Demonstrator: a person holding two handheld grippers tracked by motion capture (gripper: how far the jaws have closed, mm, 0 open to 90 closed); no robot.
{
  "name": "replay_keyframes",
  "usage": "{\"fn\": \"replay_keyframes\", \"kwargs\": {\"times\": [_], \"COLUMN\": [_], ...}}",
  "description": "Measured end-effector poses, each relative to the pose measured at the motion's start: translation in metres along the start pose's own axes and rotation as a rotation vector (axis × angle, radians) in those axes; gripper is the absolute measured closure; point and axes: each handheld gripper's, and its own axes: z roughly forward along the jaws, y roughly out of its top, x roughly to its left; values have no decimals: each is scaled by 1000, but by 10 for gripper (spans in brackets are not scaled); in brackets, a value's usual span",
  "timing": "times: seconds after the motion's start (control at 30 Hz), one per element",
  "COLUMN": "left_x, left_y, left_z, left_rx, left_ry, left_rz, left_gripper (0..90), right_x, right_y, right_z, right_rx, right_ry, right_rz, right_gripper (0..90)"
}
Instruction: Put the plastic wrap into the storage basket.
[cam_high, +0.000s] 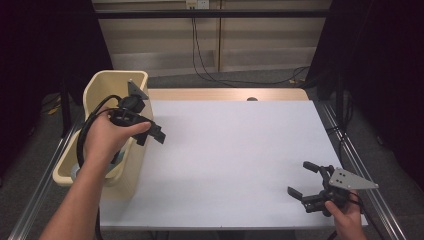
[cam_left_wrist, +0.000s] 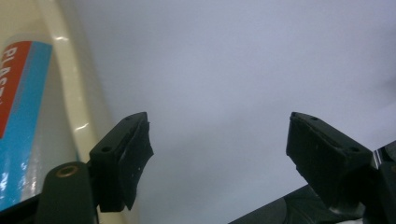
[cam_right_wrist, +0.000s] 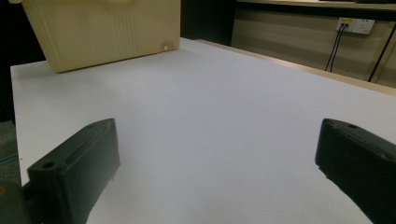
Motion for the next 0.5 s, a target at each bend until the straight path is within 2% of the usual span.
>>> {"fn": "replay_keyframes", "kwargs": {"times": [0.5], "left_x": [-28], "left_y": [-4], "left_z": [38], "left_rx": [17], "left_ry": [-18], "left_rz": [84], "left_gripper": [154], "right_x": [0], "right_y": [0], "right_z": [0], "right_rx": [2], "right_ry": [2], "right_rz": [-3], "right_gripper": [0]}}
